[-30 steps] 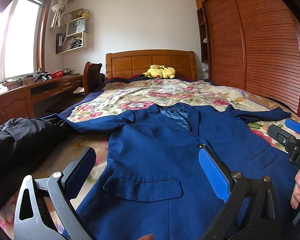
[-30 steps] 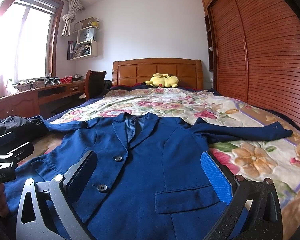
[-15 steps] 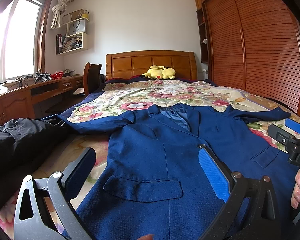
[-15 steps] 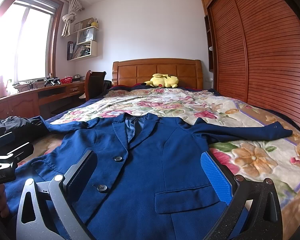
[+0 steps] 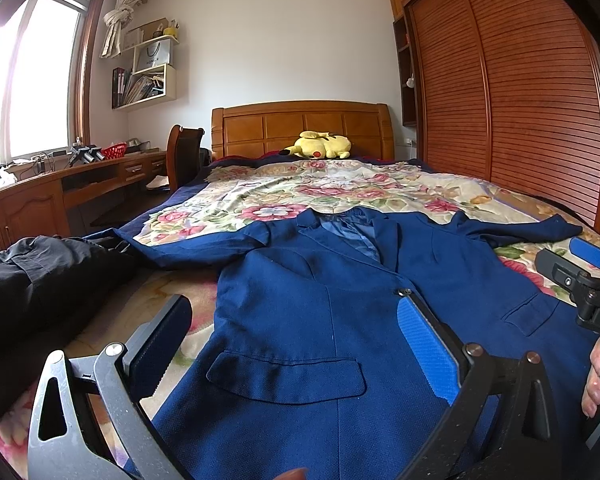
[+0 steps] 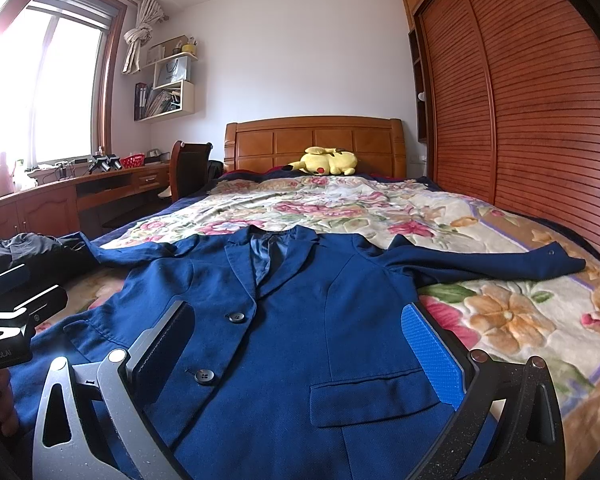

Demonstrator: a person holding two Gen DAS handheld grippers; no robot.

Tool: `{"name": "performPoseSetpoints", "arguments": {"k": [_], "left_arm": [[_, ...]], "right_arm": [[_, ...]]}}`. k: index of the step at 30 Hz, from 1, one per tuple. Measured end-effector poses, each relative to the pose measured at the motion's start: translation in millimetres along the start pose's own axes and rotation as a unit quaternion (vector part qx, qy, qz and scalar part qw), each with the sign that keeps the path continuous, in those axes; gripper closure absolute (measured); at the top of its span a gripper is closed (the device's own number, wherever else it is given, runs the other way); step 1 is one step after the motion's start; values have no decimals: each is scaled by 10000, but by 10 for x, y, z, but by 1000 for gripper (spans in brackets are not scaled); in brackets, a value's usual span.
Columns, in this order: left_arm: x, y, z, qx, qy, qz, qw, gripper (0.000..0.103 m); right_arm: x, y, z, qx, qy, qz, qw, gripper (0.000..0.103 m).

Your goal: Fold large clothes

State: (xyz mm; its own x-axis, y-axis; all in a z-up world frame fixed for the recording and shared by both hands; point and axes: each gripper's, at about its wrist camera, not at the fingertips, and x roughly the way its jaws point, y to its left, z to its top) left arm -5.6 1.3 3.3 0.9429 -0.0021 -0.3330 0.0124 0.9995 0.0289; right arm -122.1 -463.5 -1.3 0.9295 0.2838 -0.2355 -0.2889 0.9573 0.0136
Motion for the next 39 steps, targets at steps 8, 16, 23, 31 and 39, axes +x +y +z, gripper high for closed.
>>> {"name": "performPoseSetpoints", "arguments": {"k": [8, 16, 23, 31, 39], "left_arm": [[0, 0, -3, 1, -5, -1, 10000, 0], [1, 2, -6, 2, -8, -1, 10000, 0], [-2, 7, 0, 13, 25, -16, 10000, 0], [-34, 68, 121, 55, 106, 16, 9999, 0], [125, 293, 281, -161, 561, 7, 9983, 0]], "right_arm": [[1, 0, 0, 3, 0, 2, 10000, 0], [0, -1, -2, 4, -1, 1, 10000, 0], [10, 16, 3, -16, 33, 29, 10000, 0], [13, 7, 60, 73, 141, 149, 9998, 0], [64, 171, 259, -113, 201, 379, 9990, 0]]}}
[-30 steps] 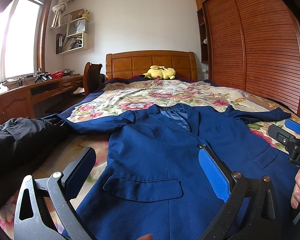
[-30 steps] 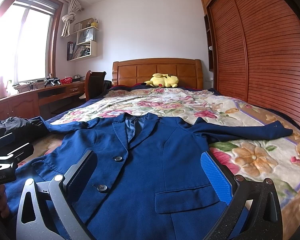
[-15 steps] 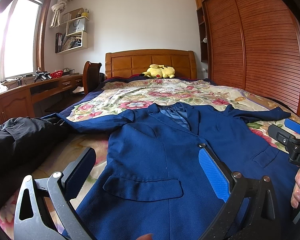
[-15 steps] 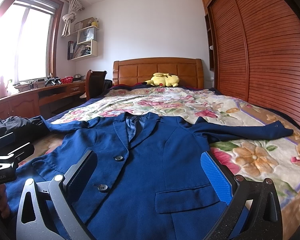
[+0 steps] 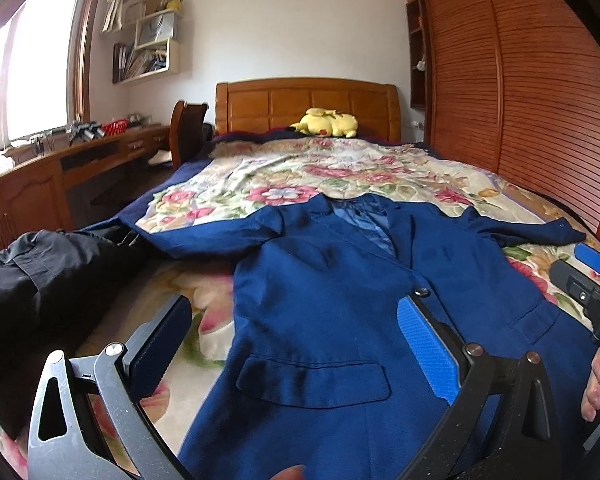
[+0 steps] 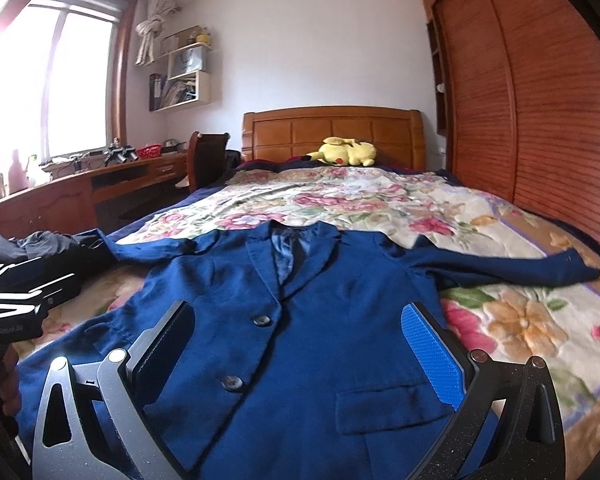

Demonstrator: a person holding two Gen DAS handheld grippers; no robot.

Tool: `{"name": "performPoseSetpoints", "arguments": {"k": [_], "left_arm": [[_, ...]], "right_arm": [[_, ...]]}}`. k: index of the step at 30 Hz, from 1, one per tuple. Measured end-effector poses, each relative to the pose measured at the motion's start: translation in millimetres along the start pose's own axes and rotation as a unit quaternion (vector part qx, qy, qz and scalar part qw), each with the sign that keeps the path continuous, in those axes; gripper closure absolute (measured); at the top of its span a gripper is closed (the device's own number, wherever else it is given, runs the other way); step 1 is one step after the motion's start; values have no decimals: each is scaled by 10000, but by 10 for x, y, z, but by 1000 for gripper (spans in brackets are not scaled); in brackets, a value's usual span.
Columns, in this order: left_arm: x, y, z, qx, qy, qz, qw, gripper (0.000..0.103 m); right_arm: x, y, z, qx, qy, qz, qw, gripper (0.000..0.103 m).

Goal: Fold large clothes
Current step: 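Move the left gripper to the jacket's side edge and close on it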

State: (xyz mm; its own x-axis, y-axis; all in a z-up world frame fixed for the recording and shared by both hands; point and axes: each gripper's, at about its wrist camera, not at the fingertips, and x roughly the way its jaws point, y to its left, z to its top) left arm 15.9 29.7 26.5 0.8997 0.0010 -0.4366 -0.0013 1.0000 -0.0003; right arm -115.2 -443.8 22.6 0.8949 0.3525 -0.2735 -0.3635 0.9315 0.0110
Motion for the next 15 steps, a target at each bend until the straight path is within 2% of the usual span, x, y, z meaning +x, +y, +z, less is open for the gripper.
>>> {"name": "performPoseSetpoints", "arguments": {"k": [15], "left_arm": [[379, 518, 268, 178, 512, 225, 9983, 0]], "right_arm": [[461, 137, 360, -155, 281, 474, 9984, 0]]}}
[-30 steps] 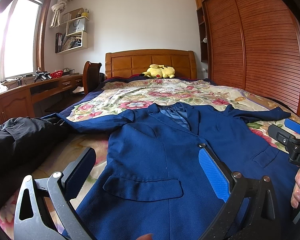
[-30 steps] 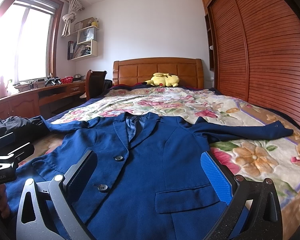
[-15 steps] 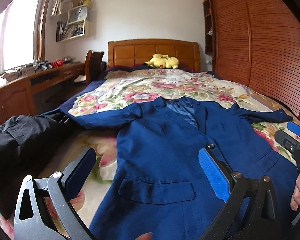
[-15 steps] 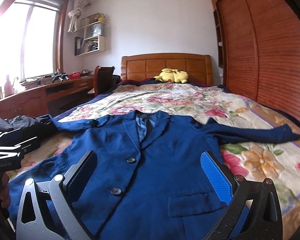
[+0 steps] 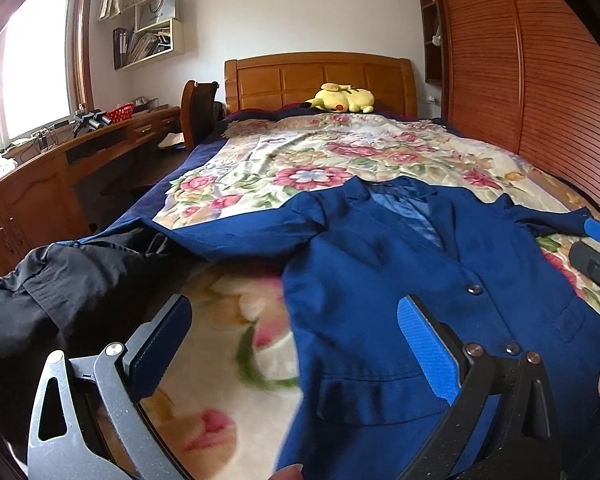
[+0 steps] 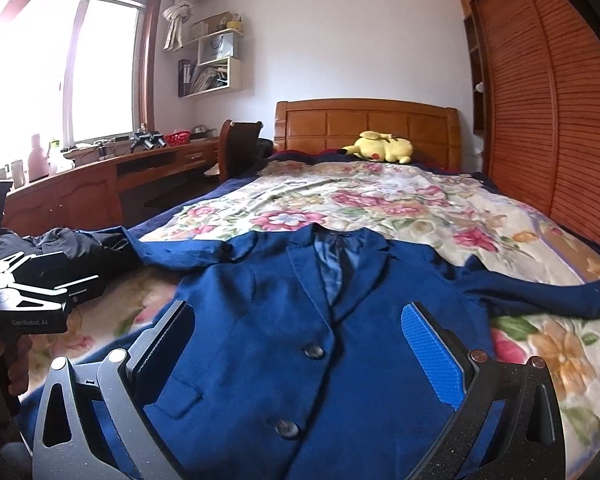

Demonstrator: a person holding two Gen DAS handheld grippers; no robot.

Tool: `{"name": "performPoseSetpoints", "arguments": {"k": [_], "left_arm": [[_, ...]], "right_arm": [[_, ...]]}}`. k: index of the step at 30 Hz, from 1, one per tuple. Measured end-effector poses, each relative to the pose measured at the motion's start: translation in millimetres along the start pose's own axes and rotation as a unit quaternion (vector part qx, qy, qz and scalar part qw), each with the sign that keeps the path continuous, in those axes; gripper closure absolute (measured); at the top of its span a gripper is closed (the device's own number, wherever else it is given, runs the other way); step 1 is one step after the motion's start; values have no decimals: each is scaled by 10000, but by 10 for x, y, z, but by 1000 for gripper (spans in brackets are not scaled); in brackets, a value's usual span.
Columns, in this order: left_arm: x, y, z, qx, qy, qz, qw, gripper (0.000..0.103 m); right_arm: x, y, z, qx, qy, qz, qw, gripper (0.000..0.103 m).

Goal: Fold large clothes
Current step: 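Move the left gripper to the jacket's side edge and close on it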

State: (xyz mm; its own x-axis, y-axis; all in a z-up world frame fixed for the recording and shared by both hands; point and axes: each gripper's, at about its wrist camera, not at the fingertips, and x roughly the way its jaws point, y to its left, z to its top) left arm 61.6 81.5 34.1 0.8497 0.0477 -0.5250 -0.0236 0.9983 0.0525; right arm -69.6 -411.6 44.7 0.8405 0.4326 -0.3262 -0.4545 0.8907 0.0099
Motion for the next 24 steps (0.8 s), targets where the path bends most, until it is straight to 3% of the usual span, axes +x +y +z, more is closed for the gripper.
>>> {"name": "performPoseSetpoints", "arguments": {"k": [11, 19, 24], "left_arm": [[486, 302, 243, 164, 469, 213, 9985, 0], [972, 496, 365, -138, 851, 137, 9962, 0], [1193, 682, 409, -499, 850, 219, 9949, 5]], "right_arm": [[505, 22, 214, -267, 300, 348, 9986, 0], [767, -86, 230, -408, 578, 509, 9962, 0], [786, -117, 257, -431, 685, 545, 9952, 0]]}}
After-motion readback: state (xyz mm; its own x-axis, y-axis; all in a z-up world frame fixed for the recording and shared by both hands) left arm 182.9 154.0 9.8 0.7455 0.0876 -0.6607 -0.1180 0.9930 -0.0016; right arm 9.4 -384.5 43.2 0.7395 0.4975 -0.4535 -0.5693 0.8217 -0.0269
